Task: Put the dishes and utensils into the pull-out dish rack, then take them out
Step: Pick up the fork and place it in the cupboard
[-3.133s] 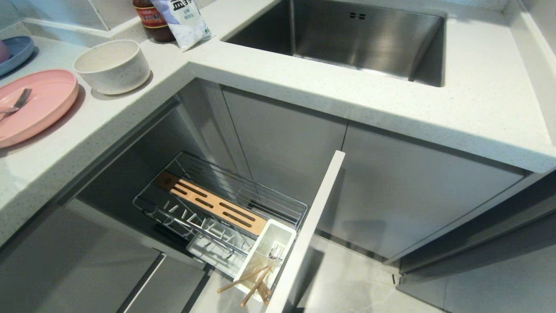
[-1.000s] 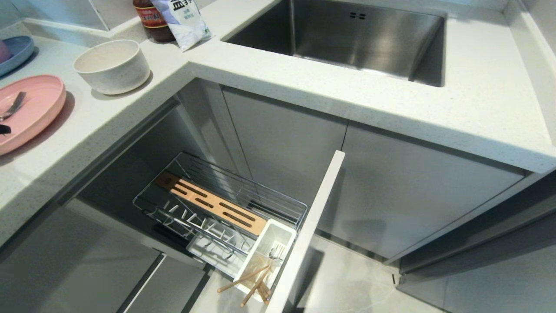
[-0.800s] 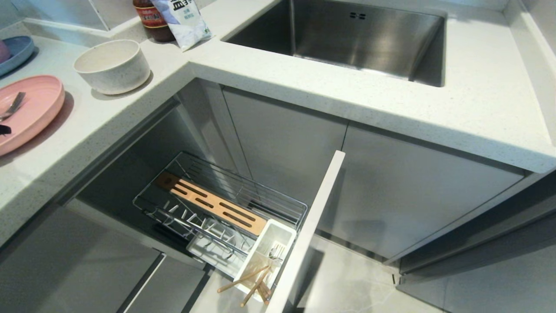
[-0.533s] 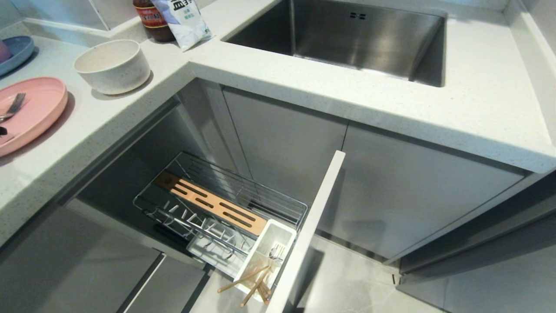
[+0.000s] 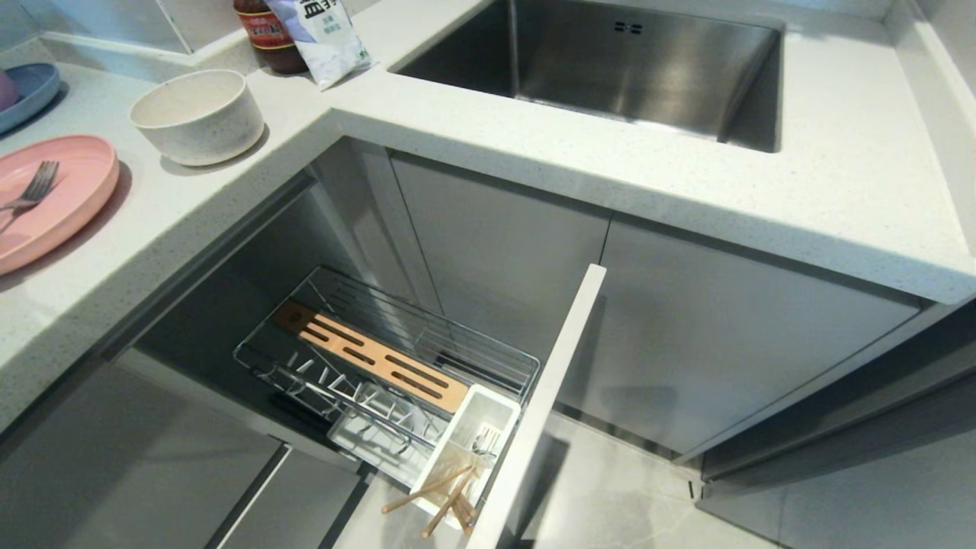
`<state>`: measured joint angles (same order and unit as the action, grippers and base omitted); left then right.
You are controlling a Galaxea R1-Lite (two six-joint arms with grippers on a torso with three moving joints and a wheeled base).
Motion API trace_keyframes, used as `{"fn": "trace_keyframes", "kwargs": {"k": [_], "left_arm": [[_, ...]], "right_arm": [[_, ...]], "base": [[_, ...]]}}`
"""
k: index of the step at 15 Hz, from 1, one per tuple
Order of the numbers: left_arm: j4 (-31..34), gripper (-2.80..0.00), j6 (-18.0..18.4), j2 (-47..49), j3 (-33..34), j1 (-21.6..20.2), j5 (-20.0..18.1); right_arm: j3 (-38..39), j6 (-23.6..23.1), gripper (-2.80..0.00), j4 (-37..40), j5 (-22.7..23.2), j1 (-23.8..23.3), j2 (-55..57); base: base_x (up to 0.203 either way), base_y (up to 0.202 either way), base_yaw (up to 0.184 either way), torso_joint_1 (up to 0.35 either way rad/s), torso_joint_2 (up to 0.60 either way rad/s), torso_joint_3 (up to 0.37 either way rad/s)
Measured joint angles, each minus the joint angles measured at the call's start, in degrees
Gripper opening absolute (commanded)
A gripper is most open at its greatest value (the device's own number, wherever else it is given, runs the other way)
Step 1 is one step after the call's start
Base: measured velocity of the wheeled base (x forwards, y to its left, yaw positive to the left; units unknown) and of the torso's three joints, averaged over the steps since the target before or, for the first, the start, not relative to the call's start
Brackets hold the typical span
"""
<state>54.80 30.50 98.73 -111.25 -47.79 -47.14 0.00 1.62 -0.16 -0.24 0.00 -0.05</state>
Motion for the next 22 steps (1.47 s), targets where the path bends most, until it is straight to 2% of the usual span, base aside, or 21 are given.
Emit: {"fn": "trace_keyframes", "kwargs": {"k": [6,9,12,15,17,19,22], "left_arm": [[0.02,-2.80,-1.05,-0.82,-0.02,0.22,0.76],[-0.44,-2.80,-7.53,-3.64,-0.10,1.78,0.51],[-0.96,-2.80,-16.55,-8.29,-0.10,5.32,0.48],[-1.02,-2.80,-26.29,-13.50,-0.05,11.46,0.48],[-1.00,-2.80,-32.47,-16.57,-0.02,17.49,0.72],[-0.84,-2.80,-38.73,-19.07,-0.01,25.08,2.22],[0.79,-2.80,-46.42,-21.39,0.00,37.90,7.84]], "right_arm": [[0.00,-0.02,-2.80,0.00,0.00,0.00,0.00],[0.00,-0.01,-2.80,0.00,-0.02,0.00,0.00],[0.00,-0.04,-2.80,0.00,-0.01,0.00,0.00],[0.00,-0.02,-2.80,0.00,-0.02,0.00,0.00],[0.00,-0.02,-2.80,0.00,-0.02,0.00,0.00],[0.00,-0.02,-2.80,0.00,-0.01,0.00,0.00],[0.00,-0.02,-2.80,0.00,-0.02,0.00,0.00]], "base": [[0.000,0.000,0.000,0.000,0.00,0.000],[0.000,0.000,0.000,0.000,0.00,0.000],[0.000,0.000,0.000,0.000,0.00,0.000],[0.000,0.000,0.000,0.000,0.00,0.000],[0.000,0.000,0.000,0.000,0.00,0.000],[0.000,0.000,0.000,0.000,0.00,0.000],[0.000,0.000,0.000,0.000,0.00,0.000]]}}
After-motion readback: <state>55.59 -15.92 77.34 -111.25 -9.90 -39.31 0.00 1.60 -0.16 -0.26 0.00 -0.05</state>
